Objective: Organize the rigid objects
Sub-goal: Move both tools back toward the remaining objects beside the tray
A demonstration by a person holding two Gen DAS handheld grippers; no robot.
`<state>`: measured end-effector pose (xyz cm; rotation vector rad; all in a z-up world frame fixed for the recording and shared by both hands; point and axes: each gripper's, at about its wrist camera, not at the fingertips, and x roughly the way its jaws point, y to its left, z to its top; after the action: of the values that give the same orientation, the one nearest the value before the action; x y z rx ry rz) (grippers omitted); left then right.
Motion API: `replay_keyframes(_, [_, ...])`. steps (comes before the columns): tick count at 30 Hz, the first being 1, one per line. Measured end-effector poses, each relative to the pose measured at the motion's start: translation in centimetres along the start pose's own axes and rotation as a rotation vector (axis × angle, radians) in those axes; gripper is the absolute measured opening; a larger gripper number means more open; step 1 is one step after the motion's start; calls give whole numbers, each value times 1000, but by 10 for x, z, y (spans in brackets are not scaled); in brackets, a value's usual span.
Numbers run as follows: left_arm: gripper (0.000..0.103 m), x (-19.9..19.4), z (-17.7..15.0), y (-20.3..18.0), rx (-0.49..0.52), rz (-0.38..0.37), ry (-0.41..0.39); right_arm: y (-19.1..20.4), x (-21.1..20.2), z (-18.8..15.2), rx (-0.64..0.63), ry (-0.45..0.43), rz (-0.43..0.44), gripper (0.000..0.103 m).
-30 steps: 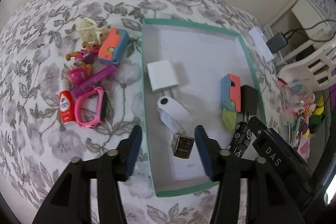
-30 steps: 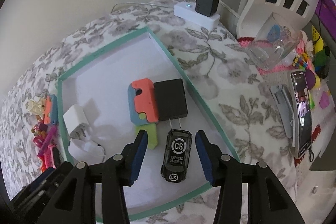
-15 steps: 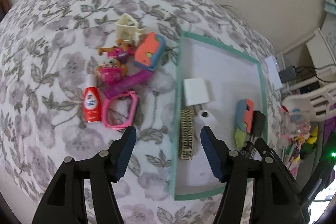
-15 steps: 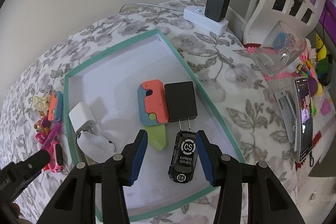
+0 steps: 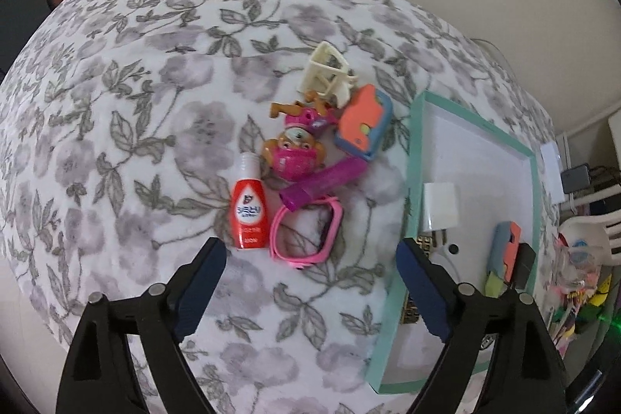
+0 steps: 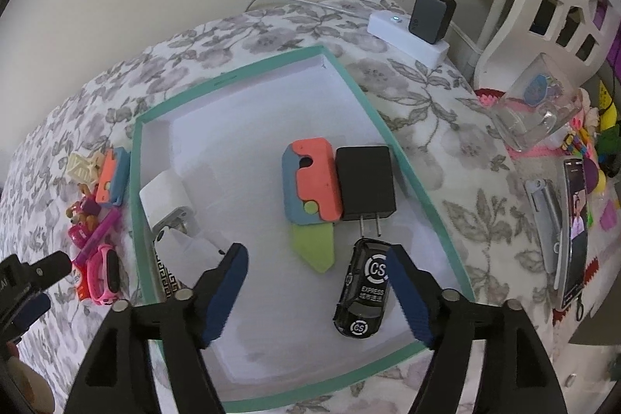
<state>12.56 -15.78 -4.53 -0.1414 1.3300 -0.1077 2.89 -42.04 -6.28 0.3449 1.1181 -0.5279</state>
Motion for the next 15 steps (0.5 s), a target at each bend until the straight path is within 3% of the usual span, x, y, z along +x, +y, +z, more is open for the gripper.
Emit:
replay_keyframes(5, [90, 1, 4, 8, -17, -1, -5, 6, 1, -1, -9, 4, 20, 90])
replay_keyframes(8, [91, 0, 6, 13, -32, -7, -11, 11, 0, -2, -16, -3, 29, 103])
replay_keyframes(13, [92, 1, 11, 27, -76, -32, -5, 27, -4, -4, -56, -18, 38, 103])
replay_keyframes(15, [103, 1, 13, 36, -104, -38, -4, 36, -6, -6, -72, -26, 45, 103])
